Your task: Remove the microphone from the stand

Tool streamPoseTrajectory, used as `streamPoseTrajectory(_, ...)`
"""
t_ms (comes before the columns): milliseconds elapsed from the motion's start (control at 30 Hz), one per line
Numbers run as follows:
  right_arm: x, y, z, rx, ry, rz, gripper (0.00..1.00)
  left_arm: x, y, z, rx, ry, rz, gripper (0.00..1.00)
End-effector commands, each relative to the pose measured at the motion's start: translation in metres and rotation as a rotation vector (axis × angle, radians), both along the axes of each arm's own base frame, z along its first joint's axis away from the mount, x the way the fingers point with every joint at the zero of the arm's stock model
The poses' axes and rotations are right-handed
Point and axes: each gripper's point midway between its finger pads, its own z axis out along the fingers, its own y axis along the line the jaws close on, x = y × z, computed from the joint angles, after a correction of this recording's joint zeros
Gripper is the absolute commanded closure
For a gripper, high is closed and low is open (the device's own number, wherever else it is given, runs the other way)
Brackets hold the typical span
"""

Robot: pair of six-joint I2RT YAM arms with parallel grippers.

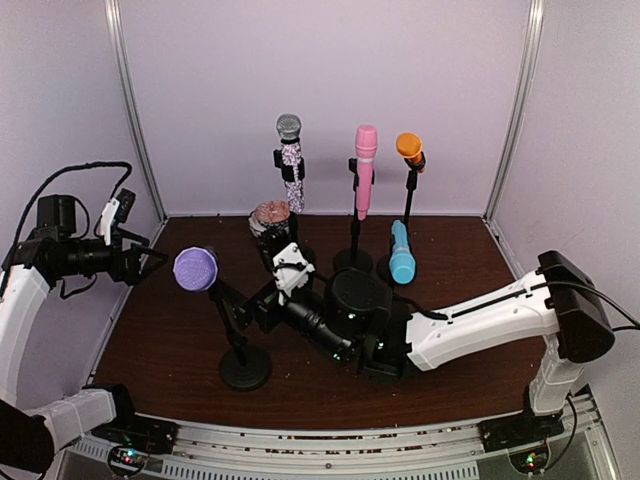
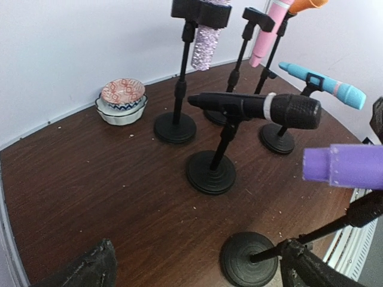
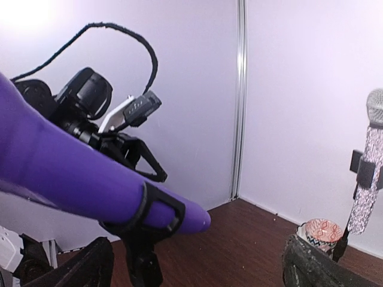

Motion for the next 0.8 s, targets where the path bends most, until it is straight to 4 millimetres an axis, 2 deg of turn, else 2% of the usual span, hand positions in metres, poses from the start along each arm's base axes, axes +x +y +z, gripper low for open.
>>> streamPoseTrajectory(0,-0.014,-0.008,0.054,0.067,-0.1,-0.074,0.0,-0.029,-0.021,0.007,-0.035,-0.102,-0.142,0.02)
streamPoseTrajectory(100,-0.022,0.001,0.065,0.055,-0.145,-0.071,0.0,-0.046,-0.033,0.008,-0.042,-0.133,-0.196,0.02)
streamPoseTrajectory(200,-0.029,0.012,0.067,0.022,-0.189,-0.065,0.01,-0.059,-0.046,0.003,-0.036,-0.143,-0.251,0.02)
streamPoseTrajectory(433,-0.033,0.024,0.061,-0.033,-0.211,-0.066,0.02,-0.061,-0.071,0.001,-0.111,-0.143,-0.307,0.03)
streamPoseTrajectory(667,-0.032,0.02,0.055,-0.062,-0.214,-0.073,0.04,-0.06,-0.104,0.002,-0.167,-0.137,-0.399,0.19)
streamPoseTrajectory(767,-0.035,0.017,0.051,-0.064,-0.21,-0.063,0.05,-0.063,-0.112,0.0,-0.188,-0.108,-0.444,0.27)
